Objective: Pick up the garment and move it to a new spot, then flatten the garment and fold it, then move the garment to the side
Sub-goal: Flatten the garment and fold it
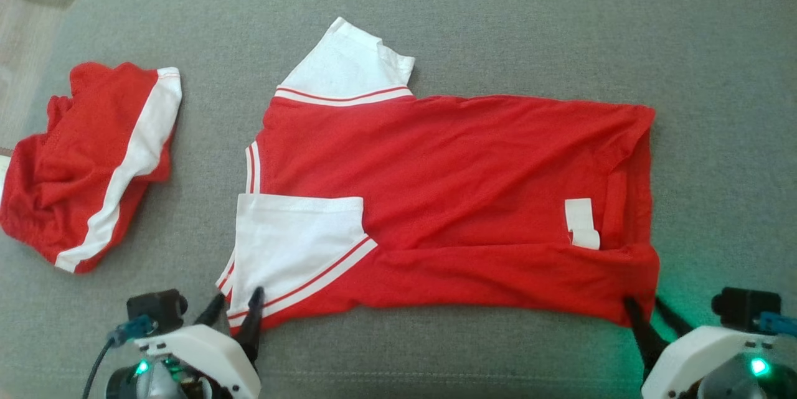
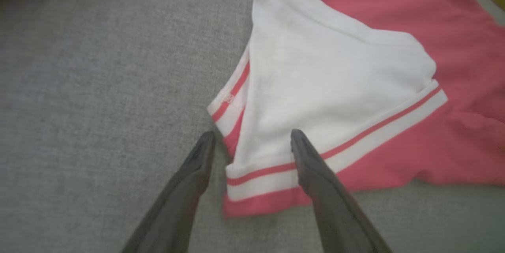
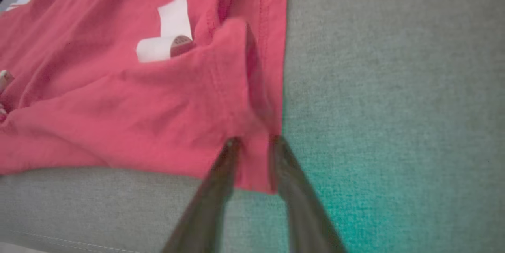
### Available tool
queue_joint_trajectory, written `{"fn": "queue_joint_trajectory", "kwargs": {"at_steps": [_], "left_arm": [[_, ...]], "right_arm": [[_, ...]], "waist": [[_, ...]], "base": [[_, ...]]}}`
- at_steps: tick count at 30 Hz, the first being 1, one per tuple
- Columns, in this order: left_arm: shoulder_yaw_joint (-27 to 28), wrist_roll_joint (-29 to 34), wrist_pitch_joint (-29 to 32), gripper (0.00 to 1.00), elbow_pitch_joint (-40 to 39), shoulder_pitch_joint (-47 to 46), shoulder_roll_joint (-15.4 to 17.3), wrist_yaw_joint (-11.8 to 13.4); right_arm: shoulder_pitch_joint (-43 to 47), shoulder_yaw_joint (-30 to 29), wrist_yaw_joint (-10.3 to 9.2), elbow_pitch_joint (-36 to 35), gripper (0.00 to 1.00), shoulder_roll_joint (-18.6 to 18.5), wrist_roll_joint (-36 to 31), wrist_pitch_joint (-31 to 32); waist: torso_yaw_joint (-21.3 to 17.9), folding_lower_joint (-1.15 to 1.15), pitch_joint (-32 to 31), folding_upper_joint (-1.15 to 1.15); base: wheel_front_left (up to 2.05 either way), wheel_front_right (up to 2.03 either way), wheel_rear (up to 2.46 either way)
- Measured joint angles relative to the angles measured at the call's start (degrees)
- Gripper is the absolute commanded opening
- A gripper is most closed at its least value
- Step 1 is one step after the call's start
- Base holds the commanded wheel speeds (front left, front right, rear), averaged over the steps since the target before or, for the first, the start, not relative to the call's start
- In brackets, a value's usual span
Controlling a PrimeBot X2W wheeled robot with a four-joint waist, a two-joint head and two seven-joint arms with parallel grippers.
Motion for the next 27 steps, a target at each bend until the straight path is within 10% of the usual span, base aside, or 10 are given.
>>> {"fn": "queue_joint_trajectory", "kwargs": {"at_steps": [13,27], "left_arm": [[1.41,7.54,-17.78,1.0,-7.65,-3.75,-1.07,5.63],[0.53,11.58,-18.61,1.0,-11.69,-6.08,1.41,6.64]], "right_arm": [[-6.06,0.44,0.0,-11.16,1.0,-1.31,-7.92,-21.28],[-7.52,0.51,0.0,-12.06,1.0,-1.16,-8.8,-22.43]], "waist": [[-1.71,0.0,-1.66,0.0],[-2.87,0.0,-1.22,0.0]], "base": [[0.0,0.0,0.0],[0.0,0.0,0.0]]}}
